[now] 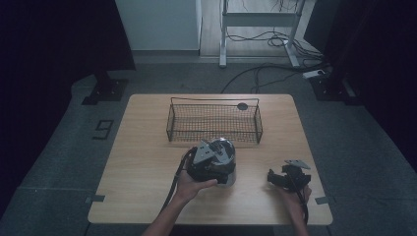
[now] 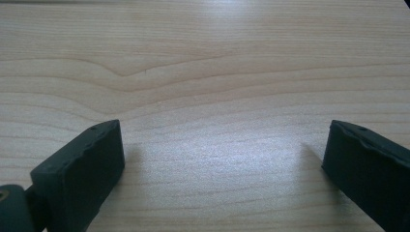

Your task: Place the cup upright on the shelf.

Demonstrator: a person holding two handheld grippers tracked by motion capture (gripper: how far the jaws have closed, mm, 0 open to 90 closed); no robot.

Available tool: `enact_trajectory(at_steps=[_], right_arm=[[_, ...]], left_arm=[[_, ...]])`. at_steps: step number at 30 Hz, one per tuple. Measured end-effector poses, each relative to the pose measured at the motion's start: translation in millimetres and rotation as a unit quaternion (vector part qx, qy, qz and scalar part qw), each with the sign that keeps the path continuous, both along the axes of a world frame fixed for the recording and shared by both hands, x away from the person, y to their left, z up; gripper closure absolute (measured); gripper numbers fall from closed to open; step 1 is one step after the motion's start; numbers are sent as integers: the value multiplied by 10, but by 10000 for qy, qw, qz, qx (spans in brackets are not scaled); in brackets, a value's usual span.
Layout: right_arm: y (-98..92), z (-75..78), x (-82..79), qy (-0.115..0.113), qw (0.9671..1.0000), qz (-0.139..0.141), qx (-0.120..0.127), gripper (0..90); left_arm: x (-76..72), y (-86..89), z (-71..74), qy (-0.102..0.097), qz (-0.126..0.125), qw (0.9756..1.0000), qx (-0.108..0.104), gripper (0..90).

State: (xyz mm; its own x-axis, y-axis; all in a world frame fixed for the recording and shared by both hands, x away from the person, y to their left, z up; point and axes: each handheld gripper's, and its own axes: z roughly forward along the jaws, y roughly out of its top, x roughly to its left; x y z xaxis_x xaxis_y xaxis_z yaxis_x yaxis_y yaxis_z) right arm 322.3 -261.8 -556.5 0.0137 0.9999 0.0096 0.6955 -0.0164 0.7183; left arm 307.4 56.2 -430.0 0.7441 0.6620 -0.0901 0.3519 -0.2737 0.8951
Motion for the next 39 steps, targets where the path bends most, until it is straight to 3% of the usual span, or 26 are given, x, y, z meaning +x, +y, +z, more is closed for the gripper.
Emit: enact_trajectory(at_steps=[23, 39], right_arm=[[-2, 1, -1, -9, 10000, -13, -3, 14], [-2, 1, -1, -10, 10000, -13, -3, 14]], left_arm=[[233, 140, 281, -94, 211, 9997, -14, 42], [474, 86, 407, -76, 333, 9994, -77, 43]])
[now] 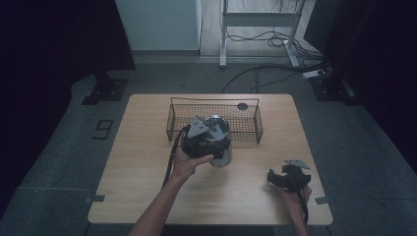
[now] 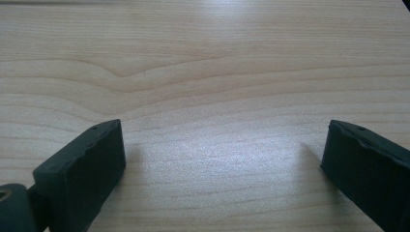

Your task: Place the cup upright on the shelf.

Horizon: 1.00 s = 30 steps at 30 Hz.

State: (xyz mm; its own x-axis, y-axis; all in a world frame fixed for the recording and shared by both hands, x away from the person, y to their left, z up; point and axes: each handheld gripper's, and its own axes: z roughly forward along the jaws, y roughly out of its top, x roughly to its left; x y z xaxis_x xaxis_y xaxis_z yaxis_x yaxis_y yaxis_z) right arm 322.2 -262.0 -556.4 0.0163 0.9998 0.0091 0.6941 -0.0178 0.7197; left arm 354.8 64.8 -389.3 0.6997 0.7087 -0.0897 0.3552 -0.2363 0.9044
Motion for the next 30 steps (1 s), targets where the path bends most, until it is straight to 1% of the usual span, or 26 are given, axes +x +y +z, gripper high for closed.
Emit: enact_trajectory(at_steps=[3, 10, 14, 18, 24, 30], right_arm=[[-1, 0, -1, 3, 10000, 3, -6, 14], [-4, 0, 3, 6, 10000, 9, -7, 15], [-3, 1, 1, 4, 10000, 4, -7, 17], [-3, 1, 1, 4, 10000, -3, -7, 18], [-3, 1, 0, 2, 10000, -7, -6, 19], [-3, -2, 1, -21, 10000, -7, 1, 20]], left_arm=[[47, -9, 30, -5, 43, 10000, 17, 43], [151, -20, 88, -25, 95, 9999, -23, 43], [205, -24, 98, 2, 81, 9999, -68, 42], [270, -28, 100, 18, 135, 9999, -94, 43], [377, -40, 115, 53, 156, 9998, -58, 43], [444, -51, 146, 50, 142, 9999, -67, 42]])
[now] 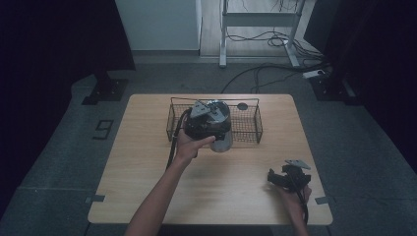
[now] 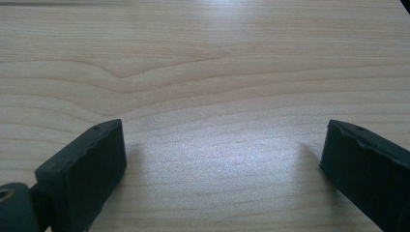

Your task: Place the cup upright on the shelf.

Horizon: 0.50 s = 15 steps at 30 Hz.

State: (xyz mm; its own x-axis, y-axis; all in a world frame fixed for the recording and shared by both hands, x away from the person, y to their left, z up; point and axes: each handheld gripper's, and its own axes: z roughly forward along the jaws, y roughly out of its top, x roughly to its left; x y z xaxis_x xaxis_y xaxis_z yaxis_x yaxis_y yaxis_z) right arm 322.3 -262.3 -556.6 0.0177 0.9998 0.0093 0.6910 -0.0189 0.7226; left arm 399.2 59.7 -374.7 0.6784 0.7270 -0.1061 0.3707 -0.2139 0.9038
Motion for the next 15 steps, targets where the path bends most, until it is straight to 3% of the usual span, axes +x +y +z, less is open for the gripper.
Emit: enact_trajectory(at_steps=[11, 15], right_arm=[[-1, 1, -1, 5, 10000, -5, -2, 22], [-1, 1, -2, 0, 10000, -12, 0, 24]], left_arm=[[97, -5, 114, -97, 1, 10000, 24, 43], [147, 3, 117, -49, 31, 10000, -13, 43]])
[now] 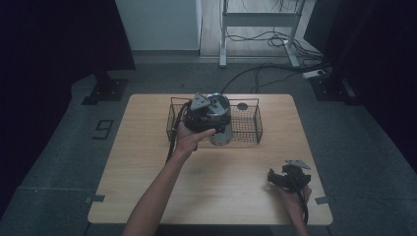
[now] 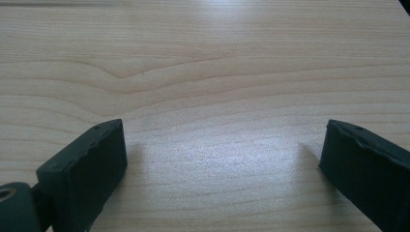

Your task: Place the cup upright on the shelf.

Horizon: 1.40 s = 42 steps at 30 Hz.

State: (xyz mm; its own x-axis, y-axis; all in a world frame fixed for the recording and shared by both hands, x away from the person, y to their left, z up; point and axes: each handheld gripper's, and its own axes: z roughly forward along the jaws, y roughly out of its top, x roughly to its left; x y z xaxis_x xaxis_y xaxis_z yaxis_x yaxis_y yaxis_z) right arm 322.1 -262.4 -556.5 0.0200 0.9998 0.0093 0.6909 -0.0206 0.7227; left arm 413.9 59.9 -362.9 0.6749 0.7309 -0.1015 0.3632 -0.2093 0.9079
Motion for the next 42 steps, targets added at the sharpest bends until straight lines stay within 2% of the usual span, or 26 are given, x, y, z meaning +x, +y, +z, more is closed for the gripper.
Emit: enact_trajectory(at_steps=[4, 9, 22, 27, 32, 39, 42], right_arm=[[0, 0, 0, -3, 10000, -2, 1, 25], [0, 0, 0, -2, 10000, -3, 2, 25], [-1, 1, 0, 3, 10000, -1, 0, 25], [0, 1, 0, 2, 10000, -4, 4, 25], [-1, 1, -1, -3, 10000, -4, 1, 27], [-1, 1, -2, -8, 10000, -14, 5, 30], [-1, 2, -3, -6, 10000, -21, 7, 31]], left_arm=[[56, 13, 2, 12, 58, 10000, 21, 43], [125, 32, 13, -81, 112, 9999, 27, 43], [278, -8, 17, -37, 89, 9999, 142, 42], [348, -23, 37, -58, 173, 9997, 130, 42], [435, -14, 42, -11, 226, 9997, 85, 43], [556, -12, -11, 83, 450, 9988, 186, 43], [622, -21, -34, 129, 506, 9985, 153, 43]])
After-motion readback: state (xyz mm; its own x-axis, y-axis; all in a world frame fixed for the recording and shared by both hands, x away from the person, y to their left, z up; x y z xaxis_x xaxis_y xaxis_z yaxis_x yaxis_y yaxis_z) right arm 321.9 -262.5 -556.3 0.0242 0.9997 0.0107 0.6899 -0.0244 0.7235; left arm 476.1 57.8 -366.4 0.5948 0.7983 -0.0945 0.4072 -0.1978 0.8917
